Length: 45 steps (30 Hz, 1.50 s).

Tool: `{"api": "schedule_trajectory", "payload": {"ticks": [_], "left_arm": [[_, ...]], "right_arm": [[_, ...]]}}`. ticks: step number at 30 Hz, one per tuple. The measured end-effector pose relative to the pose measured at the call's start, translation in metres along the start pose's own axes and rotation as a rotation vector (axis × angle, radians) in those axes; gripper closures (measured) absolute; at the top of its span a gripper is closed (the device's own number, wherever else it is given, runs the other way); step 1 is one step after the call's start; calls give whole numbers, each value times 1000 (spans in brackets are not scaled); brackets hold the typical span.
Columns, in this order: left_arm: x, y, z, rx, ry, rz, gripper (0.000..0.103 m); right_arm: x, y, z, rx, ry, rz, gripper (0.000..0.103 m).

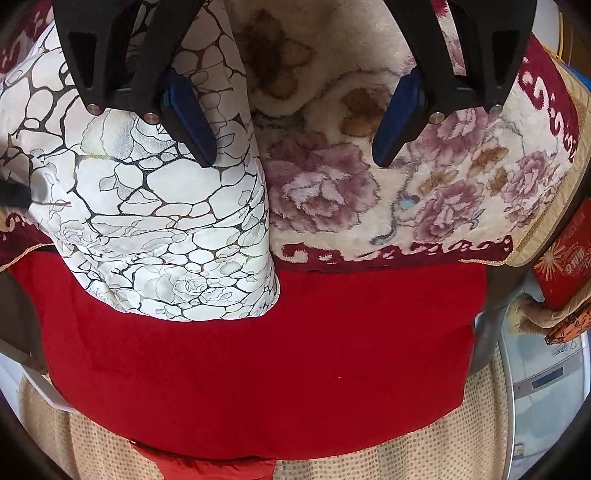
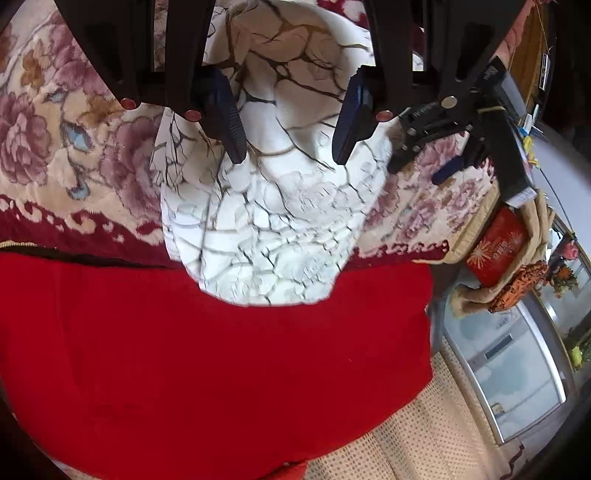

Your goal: Fold large clothes

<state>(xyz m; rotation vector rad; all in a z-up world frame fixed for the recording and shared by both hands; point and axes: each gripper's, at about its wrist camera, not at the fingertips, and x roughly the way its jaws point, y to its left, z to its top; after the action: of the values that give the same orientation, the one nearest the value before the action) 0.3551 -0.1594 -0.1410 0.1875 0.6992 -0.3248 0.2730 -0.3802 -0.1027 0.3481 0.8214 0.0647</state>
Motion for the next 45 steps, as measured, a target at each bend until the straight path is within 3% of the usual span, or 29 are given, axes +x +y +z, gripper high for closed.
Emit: {"api": "schedule_trajectory", "payload": {"ticks": [3,10,16,19,26,30,32,34,37,40,42,45], "left_arm": [[1,0,0,2,-2,0,17],[2,0,1,5,-3,5,17],[0,-3,3,14,-9,4,17],[-1,-4,3,18,-13,4,17],[-1,-4,3,22,-16,8,17],[1,-5,2,23,-12,3,17],[2,-3,3,22,-5,-8,17],[4,1,6,12,9,-38,17],[5,14,10,-30,26,-114,17],[6,28,15,-82,60,-249,15],[9,34,16,-110,90,-324,15],[21,38,16,-155,162,-460,14]], "right_arm": [[25,-16,-10,39,70,-16,51],[23,-24,-10,56,52,49,50],[2,-33,-11,86,-8,127,49],[-8,-35,-8,96,-72,146,36],[-31,-52,-10,127,-163,159,36],[-30,-41,-14,66,-143,162,36],[-13,-35,-19,40,-63,156,36],[3,-33,-23,14,-18,104,35],[0,-39,-22,34,-25,145,35],[-16,-54,-16,94,-85,222,36],[-24,-70,-14,140,-123,209,26],[-17,-95,-14,217,-89,179,21]]}}
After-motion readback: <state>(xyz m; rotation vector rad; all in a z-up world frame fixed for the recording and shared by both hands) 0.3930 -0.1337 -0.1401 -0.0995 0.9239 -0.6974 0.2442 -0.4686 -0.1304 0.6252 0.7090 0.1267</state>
